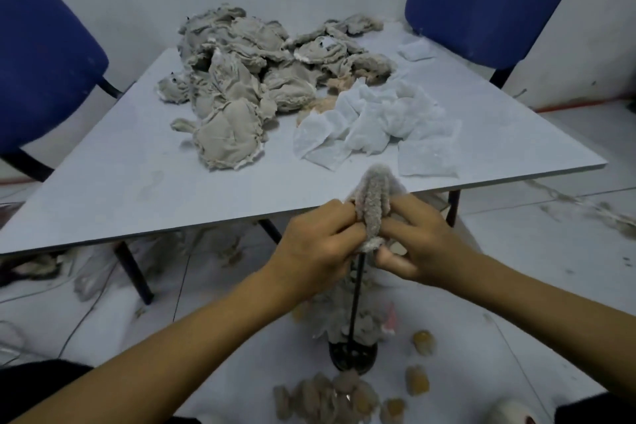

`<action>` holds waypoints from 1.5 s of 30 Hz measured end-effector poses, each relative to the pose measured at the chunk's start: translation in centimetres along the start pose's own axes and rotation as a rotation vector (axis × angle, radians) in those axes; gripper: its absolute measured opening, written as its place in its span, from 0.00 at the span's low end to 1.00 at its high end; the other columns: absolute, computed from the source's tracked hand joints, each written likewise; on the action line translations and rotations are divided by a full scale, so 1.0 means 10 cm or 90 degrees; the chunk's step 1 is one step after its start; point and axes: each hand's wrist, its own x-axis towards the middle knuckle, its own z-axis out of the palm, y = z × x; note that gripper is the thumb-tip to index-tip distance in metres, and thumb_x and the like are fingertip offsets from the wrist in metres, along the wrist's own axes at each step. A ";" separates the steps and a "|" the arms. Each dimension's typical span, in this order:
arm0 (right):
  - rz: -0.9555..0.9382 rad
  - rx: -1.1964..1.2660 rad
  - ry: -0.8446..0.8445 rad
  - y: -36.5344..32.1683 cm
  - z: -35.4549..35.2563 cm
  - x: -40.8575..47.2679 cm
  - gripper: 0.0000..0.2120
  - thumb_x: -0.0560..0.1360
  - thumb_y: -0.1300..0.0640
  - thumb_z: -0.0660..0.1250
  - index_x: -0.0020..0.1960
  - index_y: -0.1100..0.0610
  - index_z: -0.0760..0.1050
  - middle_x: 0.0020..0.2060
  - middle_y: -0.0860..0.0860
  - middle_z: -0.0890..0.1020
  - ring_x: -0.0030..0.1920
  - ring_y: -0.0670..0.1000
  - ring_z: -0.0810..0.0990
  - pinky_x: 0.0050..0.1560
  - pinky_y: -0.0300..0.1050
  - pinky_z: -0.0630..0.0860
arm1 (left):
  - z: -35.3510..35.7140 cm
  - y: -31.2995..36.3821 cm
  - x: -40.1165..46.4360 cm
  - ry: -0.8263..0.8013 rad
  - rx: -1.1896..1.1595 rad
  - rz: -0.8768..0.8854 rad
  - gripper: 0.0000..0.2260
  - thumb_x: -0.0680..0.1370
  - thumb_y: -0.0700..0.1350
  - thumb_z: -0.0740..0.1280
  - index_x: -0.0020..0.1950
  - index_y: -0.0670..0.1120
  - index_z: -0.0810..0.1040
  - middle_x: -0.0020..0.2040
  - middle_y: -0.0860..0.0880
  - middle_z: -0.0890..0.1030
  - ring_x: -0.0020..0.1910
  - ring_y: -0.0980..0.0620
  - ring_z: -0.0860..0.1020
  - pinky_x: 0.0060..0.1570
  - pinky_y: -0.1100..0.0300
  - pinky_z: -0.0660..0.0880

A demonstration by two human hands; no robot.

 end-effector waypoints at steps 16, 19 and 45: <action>0.164 0.187 0.012 -0.09 -0.42 0.23 0.09 0.77 0.55 0.63 0.43 0.59 0.77 0.44 0.57 0.75 0.44 0.50 0.75 0.45 0.38 0.72 | -0.45 -0.02 0.18 -0.062 -0.059 -0.086 0.07 0.69 0.42 0.64 0.45 0.41 0.74 0.41 0.45 0.73 0.41 0.45 0.69 0.38 0.50 0.65; 0.219 0.281 0.049 -0.06 -0.62 0.57 0.06 0.77 0.54 0.64 0.41 0.49 0.73 0.40 0.48 0.74 0.40 0.41 0.74 0.42 0.30 0.69 | -0.69 -0.15 0.47 -0.034 -0.271 -0.194 0.07 0.72 0.47 0.64 0.47 0.47 0.73 0.44 0.52 0.76 0.43 0.51 0.73 0.43 0.53 0.70; 0.592 0.520 0.185 0.48 -0.03 1.08 0.12 0.72 0.63 0.70 0.31 0.58 0.72 0.27 0.55 0.70 0.30 0.51 0.69 0.31 0.43 0.69 | -0.34 -0.39 0.90 0.110 -0.281 -0.388 0.17 0.74 0.57 0.65 0.36 0.44 0.72 0.28 0.52 0.70 0.30 0.56 0.68 0.31 0.61 0.65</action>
